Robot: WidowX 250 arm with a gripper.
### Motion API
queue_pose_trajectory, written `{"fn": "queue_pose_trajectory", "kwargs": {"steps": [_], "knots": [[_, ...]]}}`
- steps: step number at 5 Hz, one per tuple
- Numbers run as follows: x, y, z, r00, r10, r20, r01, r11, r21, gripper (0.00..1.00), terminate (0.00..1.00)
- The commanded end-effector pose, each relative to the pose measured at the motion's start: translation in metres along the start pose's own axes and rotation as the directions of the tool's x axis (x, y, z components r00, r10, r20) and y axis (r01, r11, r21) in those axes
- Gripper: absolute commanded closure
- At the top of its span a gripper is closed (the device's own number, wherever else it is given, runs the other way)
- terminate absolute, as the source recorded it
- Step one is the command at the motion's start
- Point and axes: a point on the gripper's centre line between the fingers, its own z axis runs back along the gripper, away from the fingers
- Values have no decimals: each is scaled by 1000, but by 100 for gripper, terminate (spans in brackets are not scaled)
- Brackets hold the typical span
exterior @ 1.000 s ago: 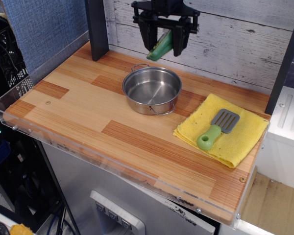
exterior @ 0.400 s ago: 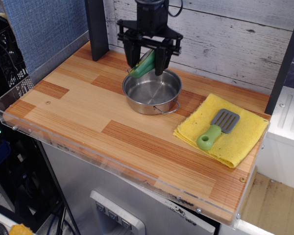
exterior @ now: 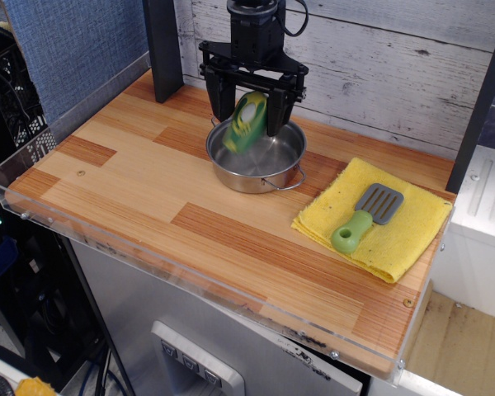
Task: Put the green and yellow food item inside the silver pot.
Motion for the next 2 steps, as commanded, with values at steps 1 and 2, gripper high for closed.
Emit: {"fn": "queue_pose_trajectory", "kwargs": {"steps": [1,2], "knots": [[-5,3,44,997,-5,77,2,999,41,0,0],[-9,1,89,988,31,150,-42,996,76,0,0]]}}
